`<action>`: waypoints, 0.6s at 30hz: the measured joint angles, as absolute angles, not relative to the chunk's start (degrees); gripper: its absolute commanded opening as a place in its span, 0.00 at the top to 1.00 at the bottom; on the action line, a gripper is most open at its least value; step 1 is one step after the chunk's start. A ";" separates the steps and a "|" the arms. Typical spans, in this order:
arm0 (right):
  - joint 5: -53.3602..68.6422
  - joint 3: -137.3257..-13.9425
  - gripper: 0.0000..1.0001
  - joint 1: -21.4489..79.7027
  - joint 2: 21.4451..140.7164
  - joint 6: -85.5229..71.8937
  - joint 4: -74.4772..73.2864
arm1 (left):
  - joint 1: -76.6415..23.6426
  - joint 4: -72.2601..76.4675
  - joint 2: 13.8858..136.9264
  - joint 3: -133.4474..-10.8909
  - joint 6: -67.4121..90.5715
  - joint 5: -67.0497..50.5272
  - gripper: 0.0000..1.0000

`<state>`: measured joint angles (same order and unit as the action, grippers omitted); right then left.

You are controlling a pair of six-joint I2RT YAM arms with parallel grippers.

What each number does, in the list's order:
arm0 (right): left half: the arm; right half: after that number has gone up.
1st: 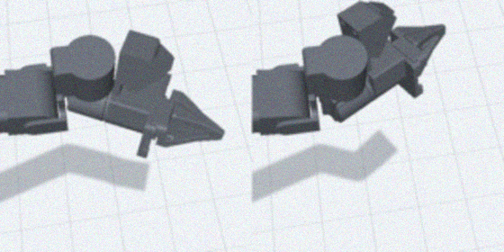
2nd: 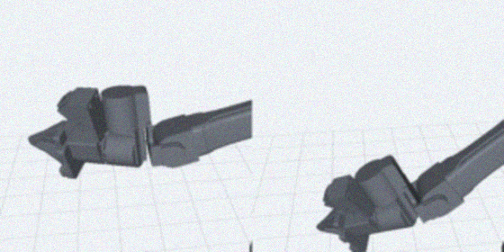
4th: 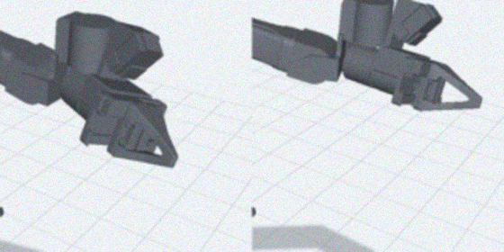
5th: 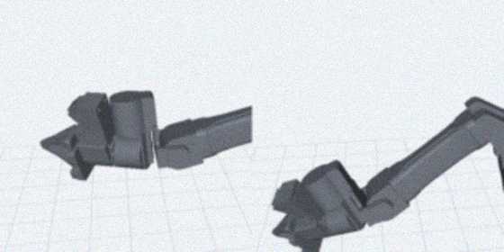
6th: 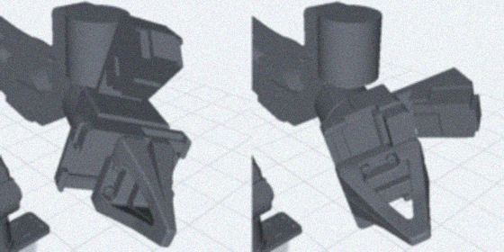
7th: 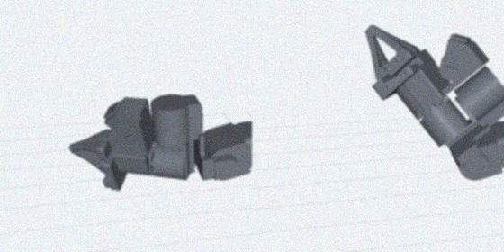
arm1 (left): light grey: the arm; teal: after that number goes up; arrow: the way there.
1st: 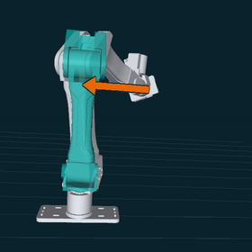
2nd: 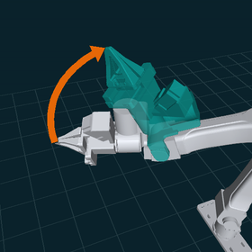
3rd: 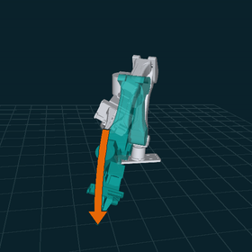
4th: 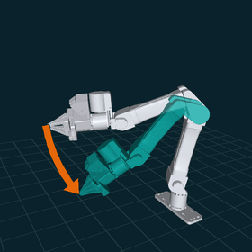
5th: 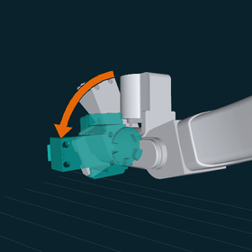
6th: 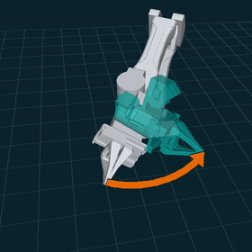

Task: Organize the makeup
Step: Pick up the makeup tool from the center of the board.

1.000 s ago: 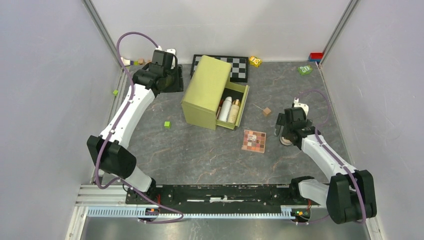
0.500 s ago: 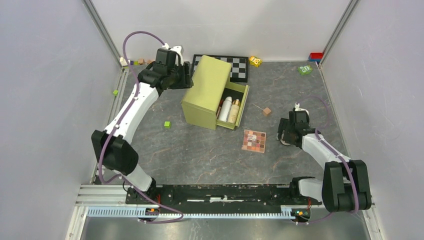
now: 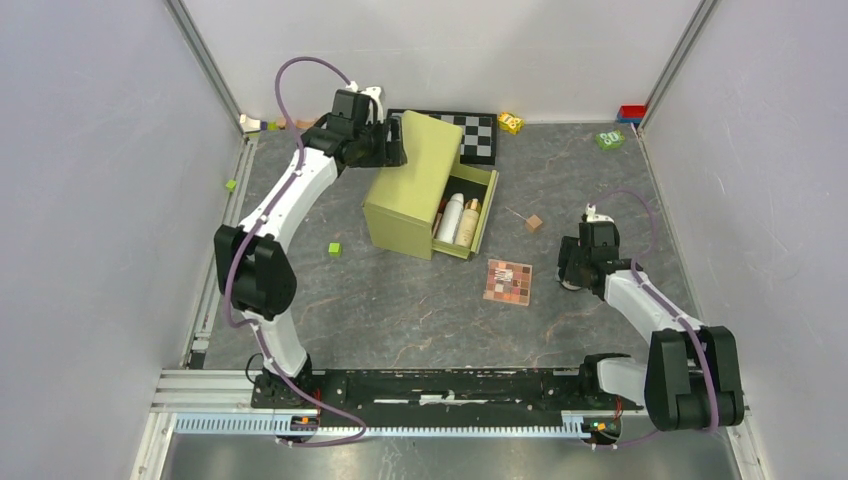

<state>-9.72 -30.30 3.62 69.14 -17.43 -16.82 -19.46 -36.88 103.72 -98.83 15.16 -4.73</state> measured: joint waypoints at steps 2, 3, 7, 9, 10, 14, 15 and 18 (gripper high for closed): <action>-9.15 -30.26 0.58 3.62 68.18 -17.21 -16.88 | -19.46 -35.53 105.36 -100.22 14.76 -4.91 0.12; -8.84 -30.26 0.58 3.62 67.46 -17.06 -16.97 | -19.46 -34.81 106.45 -101.21 14.61 -5.13 0.12; -7.20 -30.26 0.59 3.62 63.96 -16.78 -17.50 | -19.46 -32.64 112.27 -106.94 14.02 -6.83 0.11; -6.31 -30.26 0.59 3.62 62.26 -16.67 -17.93 | -19.46 -32.23 115.55 -110.17 13.85 -7.94 0.11; -5.98 -30.26 0.59 3.62 61.45 -16.64 -18.13 | -19.46 -31.99 116.90 -111.46 13.82 -8.56 0.11; -4.91 -30.26 0.59 3.62 58.08 -16.60 -19.44 | -18.81 -32.34 121.78 -118.04 12.97 -10.90 0.11; -4.75 -30.28 0.59 3.62 57.43 -16.60 -19.84 | -18.74 -32.40 123.07 -119.68 12.95 -11.31 0.11; -4.47 -30.30 0.60 3.62 55.40 -16.47 -21.34 | -18.22 -32.82 126.43 -124.29 12.47 -13.56 0.13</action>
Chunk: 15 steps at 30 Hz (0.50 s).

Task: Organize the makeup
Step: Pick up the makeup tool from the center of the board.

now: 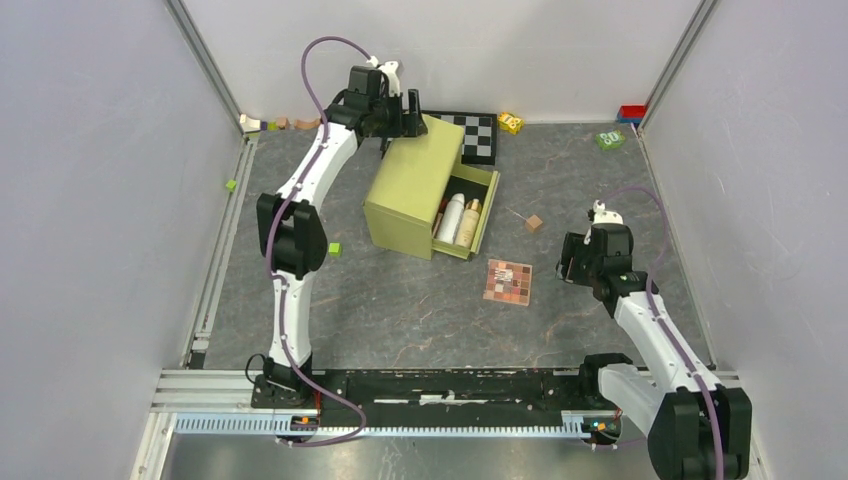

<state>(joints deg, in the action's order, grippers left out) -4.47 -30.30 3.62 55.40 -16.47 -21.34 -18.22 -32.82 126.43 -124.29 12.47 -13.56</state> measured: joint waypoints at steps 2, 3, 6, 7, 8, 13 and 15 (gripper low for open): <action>-4.25 -30.30 0.60 3.62 54.17 -16.32 -22.02 | -17.87 -32.47 128.09 -126.26 12.32 -15.92 0.14; -4.05 -30.33 0.60 3.62 53.63 -16.19 -22.17 | -17.78 -32.08 128.81 -126.85 12.29 -17.56 0.15; -3.14 -30.81 0.60 3.62 52.16 -15.94 -22.90 | -17.87 -29.41 129.82 -126.87 11.05 -23.07 0.16; -2.81 -30.94 0.60 3.62 51.79 -15.84 -22.96 | -18.02 -28.62 129.84 -126.39 10.28 -24.40 0.16; -2.44 -31.05 0.60 3.62 51.42 -15.70 -22.98 | -18.28 -27.57 129.84 -125.58 9.39 -25.76 0.16; -0.82 -31.16 0.61 3.62 49.10 -14.87 -22.79 | -20.49 -21.54 128.01 -119.83 6.44 -31.20 0.17; 0.36 -31.16 0.62 3.62 48.58 -14.72 -21.96 | -21.52 -20.45 125.93 -116.42 5.65 -32.77 0.16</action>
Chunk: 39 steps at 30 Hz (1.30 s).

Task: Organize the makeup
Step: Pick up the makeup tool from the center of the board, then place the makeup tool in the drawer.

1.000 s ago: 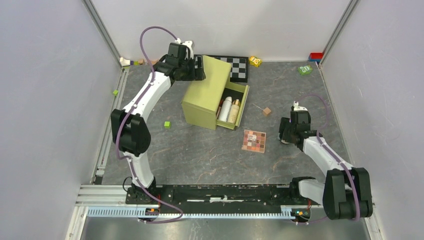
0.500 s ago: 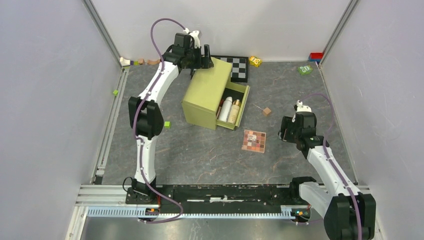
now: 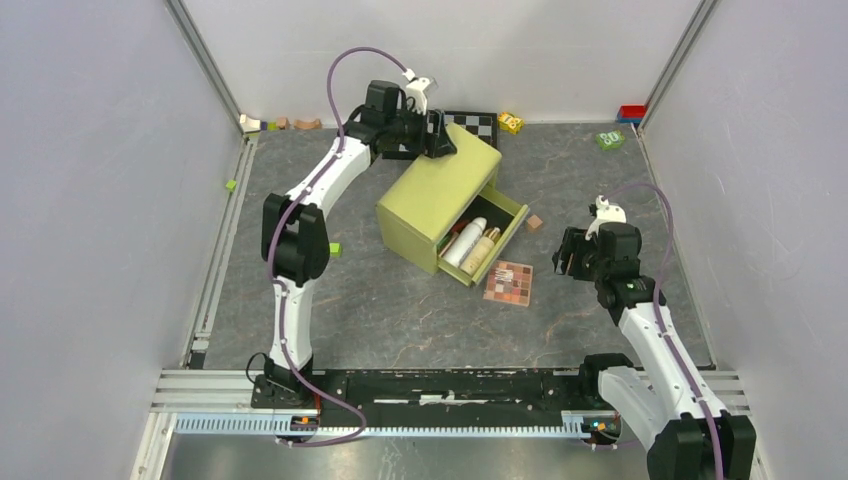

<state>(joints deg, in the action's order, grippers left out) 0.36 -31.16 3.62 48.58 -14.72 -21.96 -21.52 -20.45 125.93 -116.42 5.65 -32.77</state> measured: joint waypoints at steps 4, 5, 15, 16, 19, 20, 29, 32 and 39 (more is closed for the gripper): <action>4.21 -31.16 0.65 3.64 48.97 -15.57 -18.72 | -23.20 -21.06 121.40 -110.50 4.58 -33.76 0.13; 5.67 -31.16 0.65 3.73 49.50 -16.25 -17.10 | -23.66 -21.58 120.40 -109.25 4.54 -33.63 0.12; 10.37 -36.47 0.64 8.60 59.53 -17.67 -7.53 | -25.93 -25.26 107.46 -98.24 8.29 -20.80 0.00; 10.46 -37.36 0.64 9.78 60.73 -17.52 -6.76 | -25.87 -25.17 105.49 -97.23 8.86 -18.83 0.00; 10.48 -40.03 0.63 14.00 64.49 -16.27 -4.40 | -25.71 -24.82 98.96 -93.25 9.69 -12.95 0.00; 10.46 -40.58 0.63 15.35 65.60 -15.84 -3.40 | -25.67 -24.82 97.03 -92.07 9.74 -11.42 0.00; 8.75 -41.80 0.62 20.40 73.82 -13.80 3.25 | -25.52 -18.59 82.35 -75.26 9.69 1.50 0.00; 7.64 -41.93 0.61 20.78 76.58 -13.78 4.97 | -25.52 -18.20 82.63 -74.76 9.67 2.92 0.00; 5.80 -42.02 0.59 21.28 80.55 -13.98 7.75 | -25.52 -17.37 82.63 -74.76 9.63 4.40 0.00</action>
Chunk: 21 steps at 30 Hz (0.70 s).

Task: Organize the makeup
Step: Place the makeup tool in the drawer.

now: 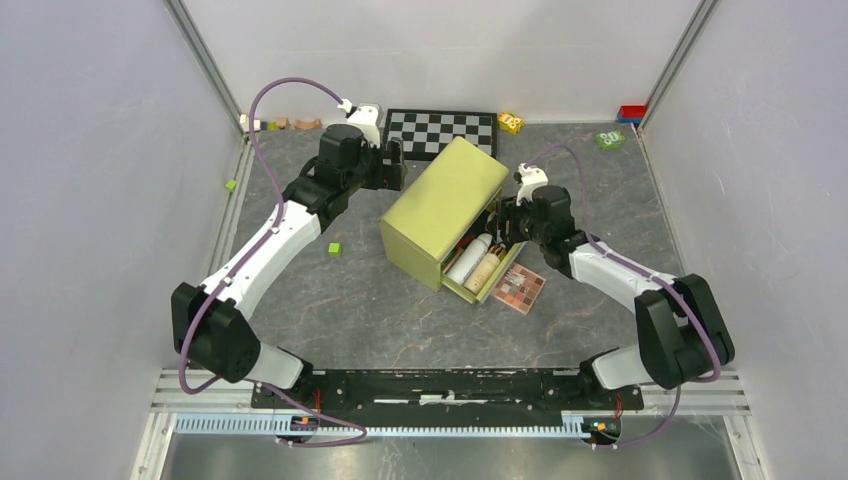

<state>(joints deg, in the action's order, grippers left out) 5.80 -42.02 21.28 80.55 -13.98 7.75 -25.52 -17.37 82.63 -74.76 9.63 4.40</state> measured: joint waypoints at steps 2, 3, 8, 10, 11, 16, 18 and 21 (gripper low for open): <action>5.48 -42.15 0.59 21.32 81.71 -14.17 8.99 | -25.52 -17.37 82.63 -74.76 9.63 4.47 0.00; 5.41 -42.24 0.58 21.39 82.35 -14.26 9.63 | -25.52 -17.39 82.65 -74.76 9.63 4.47 0.00; 5.32 -42.41 0.58 21.71 85.14 -14.70 12.43 | -25.52 -17.39 82.89 -74.76 9.61 4.47 0.00; 5.32 -42.41 0.58 21.89 86.04 -14.94 13.72 | -25.52 -17.39 82.98 -74.76 9.61 4.47 0.00; 5.32 -42.41 0.58 22.00 86.37 -15.00 14.22 | -25.52 -17.39 83.00 -74.76 9.63 4.47 0.00; 5.52 -42.41 0.57 22.50 88.09 -15.27 17.58 | -25.52 -17.39 83.33 -74.76 9.61 4.47 0.00; 5.43 -42.39 0.57 22.74 88.42 -15.25 18.31 | -25.52 -17.39 83.55 -74.76 9.61 4.45 0.00; 5.39 -42.24 0.57 22.83 89.17 -15.25 19.29 | -25.52 -17.41 83.79 -74.76 9.61 4.43 0.00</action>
<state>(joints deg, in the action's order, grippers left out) 5.39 -42.24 22.83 89.17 -15.25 19.29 -25.52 -17.41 83.79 -74.76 9.61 4.43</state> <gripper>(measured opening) 0.679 0.996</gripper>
